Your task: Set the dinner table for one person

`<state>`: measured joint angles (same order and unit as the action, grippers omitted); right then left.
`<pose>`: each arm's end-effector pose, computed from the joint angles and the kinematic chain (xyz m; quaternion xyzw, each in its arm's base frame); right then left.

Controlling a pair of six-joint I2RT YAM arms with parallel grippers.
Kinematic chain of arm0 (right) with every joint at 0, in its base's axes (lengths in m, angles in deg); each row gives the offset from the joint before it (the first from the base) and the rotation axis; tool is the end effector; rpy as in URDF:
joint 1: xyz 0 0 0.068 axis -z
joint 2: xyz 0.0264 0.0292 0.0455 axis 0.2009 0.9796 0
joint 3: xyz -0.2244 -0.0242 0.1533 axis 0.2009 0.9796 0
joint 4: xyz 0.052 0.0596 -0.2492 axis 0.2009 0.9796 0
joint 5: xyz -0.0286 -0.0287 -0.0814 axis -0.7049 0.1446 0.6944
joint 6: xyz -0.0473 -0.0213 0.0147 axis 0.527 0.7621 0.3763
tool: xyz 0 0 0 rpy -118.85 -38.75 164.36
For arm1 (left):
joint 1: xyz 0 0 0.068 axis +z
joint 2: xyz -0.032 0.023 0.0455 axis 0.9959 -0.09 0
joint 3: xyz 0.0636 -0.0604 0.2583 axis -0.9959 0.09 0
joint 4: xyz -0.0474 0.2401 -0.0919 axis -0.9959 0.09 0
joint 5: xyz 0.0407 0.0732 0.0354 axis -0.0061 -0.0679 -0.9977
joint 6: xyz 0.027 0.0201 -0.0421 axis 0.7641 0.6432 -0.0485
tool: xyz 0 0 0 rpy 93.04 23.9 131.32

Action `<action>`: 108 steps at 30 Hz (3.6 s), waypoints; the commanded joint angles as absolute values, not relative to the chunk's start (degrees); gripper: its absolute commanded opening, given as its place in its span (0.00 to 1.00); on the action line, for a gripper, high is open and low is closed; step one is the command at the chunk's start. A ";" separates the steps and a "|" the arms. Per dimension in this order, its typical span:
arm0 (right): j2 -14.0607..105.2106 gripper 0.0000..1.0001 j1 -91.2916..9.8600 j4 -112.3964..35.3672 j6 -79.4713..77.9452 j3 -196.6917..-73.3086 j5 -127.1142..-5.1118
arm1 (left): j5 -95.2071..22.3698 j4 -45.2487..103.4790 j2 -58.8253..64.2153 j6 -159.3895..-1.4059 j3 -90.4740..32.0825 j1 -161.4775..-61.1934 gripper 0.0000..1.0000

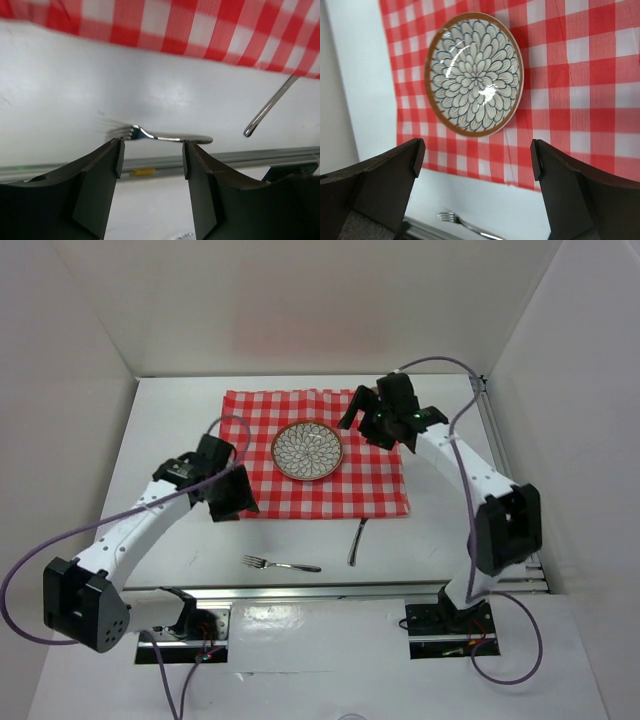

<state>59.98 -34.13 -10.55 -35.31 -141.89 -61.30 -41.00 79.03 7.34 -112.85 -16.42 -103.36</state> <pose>0.3498 0.1472 0.3072 0.1390 0.9009 0.2363 0.3364 0.2279 -0.0788 0.2792 -0.2044 0.9417 -0.1643 0.2109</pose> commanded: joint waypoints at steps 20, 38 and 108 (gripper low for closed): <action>52.89 0.78 -83.73 -6.22 -9.86 -126.24 -45.21 | -64.36 101.17 9.90 -128.15 -44.72 -108.06 0.71; 72.34 0.72 -82.09 -17.31 -1.07 -132.40 -52.14 | -49.00 94.15 14.12 -115.05 -42.81 -86.69 0.71; 111.62 0.00 -55.98 -19.60 -45.37 -191.03 -53.11 | -33.87 88.52 14.47 -110.66 -41.31 -70.42 0.71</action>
